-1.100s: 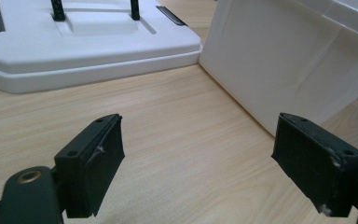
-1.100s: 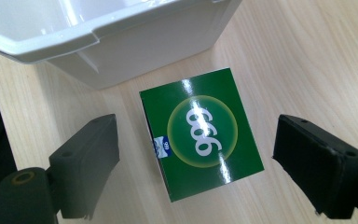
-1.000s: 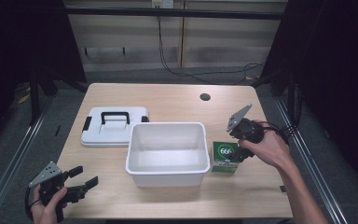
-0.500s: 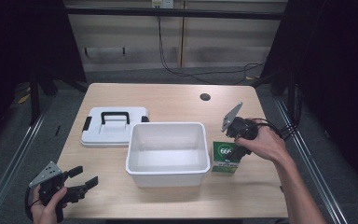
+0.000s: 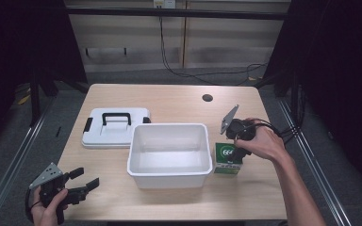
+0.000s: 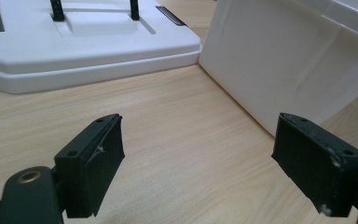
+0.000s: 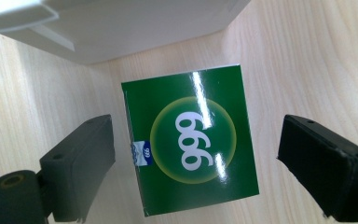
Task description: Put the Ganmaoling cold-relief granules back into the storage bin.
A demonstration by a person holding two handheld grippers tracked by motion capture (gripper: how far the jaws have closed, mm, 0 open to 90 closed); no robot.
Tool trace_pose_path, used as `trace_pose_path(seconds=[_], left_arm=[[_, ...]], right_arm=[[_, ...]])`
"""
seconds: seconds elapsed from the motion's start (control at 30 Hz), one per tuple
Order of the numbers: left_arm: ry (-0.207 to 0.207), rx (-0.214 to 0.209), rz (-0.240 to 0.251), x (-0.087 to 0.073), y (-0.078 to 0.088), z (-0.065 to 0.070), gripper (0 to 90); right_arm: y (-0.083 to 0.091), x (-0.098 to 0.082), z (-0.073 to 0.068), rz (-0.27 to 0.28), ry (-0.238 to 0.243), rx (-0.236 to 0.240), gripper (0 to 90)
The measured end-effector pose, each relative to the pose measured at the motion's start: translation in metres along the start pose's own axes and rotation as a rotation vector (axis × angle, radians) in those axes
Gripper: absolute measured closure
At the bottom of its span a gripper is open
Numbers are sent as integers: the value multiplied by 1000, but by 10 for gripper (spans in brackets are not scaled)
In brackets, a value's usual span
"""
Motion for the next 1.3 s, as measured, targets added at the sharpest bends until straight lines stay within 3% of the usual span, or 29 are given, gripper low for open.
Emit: trace_pose_path(seconds=[0.03, 0.2, 0.5, 0.6, 0.67, 0.7, 0.73, 0.8, 1.03, 1.3], left_arm=[[0, 0, 0, 0, 0, 0, 159], [1, 0, 0, 0, 0, 0, 159], [2, -2, 0, 0, 0, 0, 159], [3, -3, -1, 0, 0, 0, 159], [1, -1, 0, 0, 0, 0, 159], [1, -2, 1, 0, 0, 0, 159], [2, -1, 0, 0, 0, 0, 159], [1, -2, 0, 0, 0, 0, 158], [0, -5, 0, 0, 0, 1, 159], [-1, -5, -1, 0, 0, 1, 159]], right_arm=[[-2, 0, 2, -6, 18, -4, 100], [-8, -4, 2, -62, 19, 4, 97], [-16, -5, 4, -80, 25, 14, 96], [-22, -7, 3, -109, 56, 16, 96], [-24, -7, 2, -115, 48, 18, 96], [-25, -7, 4, -114, 67, 15, 96], [-25, -7, 3, -122, 53, 16, 96], [-29, -9, 2, -153, 79, 24, 95], [-36, -14, 4, -213, 94, 16, 96], [-46, -14, 3, -243, 144, 11, 118]])
Point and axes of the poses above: each handheld gripper's, and its own axes: y roughly backward along the jaws, x roughly out of its top, z roughly to its right, the point moved 9 cm from there along -y, roughly forward along the jaws, and after that the axes turned 3 degrees about x, right-handed, at the moved point
